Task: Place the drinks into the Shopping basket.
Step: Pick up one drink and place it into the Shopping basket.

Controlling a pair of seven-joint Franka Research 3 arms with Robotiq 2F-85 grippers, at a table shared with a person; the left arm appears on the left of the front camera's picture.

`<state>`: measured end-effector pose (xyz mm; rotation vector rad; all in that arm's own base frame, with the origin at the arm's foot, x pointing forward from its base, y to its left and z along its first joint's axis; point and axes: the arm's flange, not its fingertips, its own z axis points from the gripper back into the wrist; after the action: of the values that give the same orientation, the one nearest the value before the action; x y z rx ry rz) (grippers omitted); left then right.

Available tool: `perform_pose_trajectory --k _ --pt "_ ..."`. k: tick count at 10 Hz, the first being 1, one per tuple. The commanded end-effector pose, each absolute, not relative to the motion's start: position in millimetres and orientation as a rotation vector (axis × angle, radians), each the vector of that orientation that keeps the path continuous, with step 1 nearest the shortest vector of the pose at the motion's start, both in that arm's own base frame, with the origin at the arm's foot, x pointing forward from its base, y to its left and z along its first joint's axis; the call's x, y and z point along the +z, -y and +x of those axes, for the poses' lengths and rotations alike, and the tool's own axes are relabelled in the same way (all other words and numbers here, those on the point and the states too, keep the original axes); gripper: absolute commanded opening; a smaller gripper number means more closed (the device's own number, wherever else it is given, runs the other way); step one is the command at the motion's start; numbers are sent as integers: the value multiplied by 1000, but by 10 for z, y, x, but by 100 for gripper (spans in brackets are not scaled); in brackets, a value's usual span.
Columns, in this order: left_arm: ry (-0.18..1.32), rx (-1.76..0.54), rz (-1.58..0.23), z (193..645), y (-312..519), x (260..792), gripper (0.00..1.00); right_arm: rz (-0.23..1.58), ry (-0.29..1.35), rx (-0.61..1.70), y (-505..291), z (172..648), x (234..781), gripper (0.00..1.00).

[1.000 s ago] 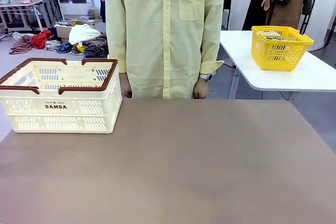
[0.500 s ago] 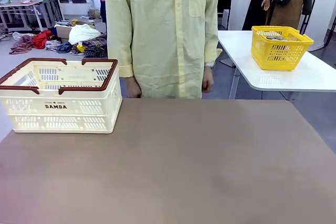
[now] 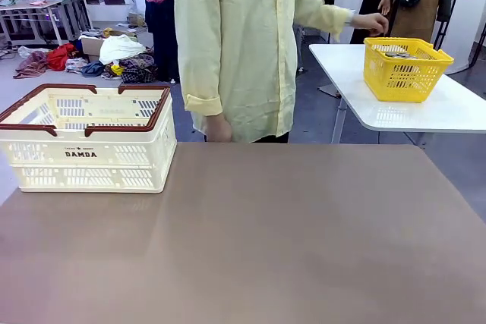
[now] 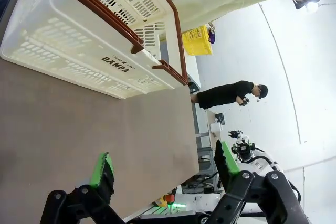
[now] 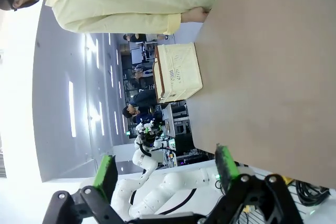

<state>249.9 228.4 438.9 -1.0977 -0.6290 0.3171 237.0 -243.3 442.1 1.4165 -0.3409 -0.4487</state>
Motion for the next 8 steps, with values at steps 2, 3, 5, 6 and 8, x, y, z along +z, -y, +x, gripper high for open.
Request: perform_pose_trajectory --k 2,3,5,6,8 --pt "634 299 -1103 2489 -2291 4397 100 1417 345 -427 2465 2352 4436 100" --pt "634 299 -1103 2489 -2291 4397 100 1417 345 -427 2465 2352 4436 100" --pt "634 299 -1103 2489 -2291 4397 100 1417 345 -427 2465 2352 4436 100" --pt "634 299 -1103 2489 -2291 4397 100 1417 345 -427 2465 2352 4436 100" --pt "634 299 -1103 2489 -2291 4397 100 1417 345 -427 2465 2352 4436 100"
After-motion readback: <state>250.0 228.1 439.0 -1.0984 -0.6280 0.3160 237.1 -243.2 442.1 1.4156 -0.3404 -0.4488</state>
